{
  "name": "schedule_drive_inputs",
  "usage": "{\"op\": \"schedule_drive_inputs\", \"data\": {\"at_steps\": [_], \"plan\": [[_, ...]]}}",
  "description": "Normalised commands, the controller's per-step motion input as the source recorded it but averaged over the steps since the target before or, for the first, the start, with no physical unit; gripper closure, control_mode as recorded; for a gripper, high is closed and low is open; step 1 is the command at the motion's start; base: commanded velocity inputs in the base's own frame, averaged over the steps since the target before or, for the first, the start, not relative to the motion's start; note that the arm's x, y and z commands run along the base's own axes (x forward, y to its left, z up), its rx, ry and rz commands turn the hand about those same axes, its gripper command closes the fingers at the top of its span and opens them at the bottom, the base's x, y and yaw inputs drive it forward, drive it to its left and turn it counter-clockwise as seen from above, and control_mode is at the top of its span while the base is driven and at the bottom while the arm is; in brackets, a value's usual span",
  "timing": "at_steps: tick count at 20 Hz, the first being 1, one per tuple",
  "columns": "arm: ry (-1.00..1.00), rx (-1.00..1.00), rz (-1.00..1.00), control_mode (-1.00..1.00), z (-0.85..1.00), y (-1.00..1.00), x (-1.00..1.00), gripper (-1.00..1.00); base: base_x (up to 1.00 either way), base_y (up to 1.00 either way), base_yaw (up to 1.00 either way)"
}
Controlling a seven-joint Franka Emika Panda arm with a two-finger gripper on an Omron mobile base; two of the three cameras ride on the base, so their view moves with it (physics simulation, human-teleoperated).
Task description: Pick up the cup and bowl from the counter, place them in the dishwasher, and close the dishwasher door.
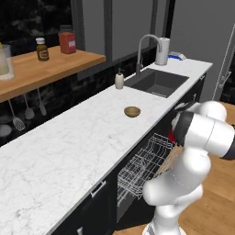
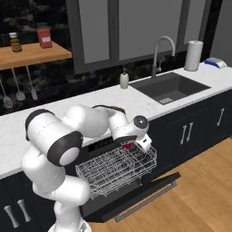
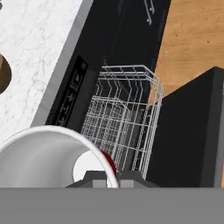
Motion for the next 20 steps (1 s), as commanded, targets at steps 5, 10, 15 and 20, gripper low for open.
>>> {"op": "schedule_drive_inputs", "data": {"at_steps": [5,10,15,20], "plan": [[0.0,0.22,0.03,-1.0,-0.38,-0.5,0.03,1.0,0.0,0.0,0.0],[0.0,0.16,0.01,-1.0,-0.54,-0.05,0.27,1.0,0.0,0.0,0.0],[0.0,0.05,0.0,-1.0,-0.53,0.0,0.47,1.0,0.0,0.0,0.0],[0.0,0.04,0.01,-1.0,-0.45,0.0,0.4,1.0,0.0,0.0,0.0]]}}
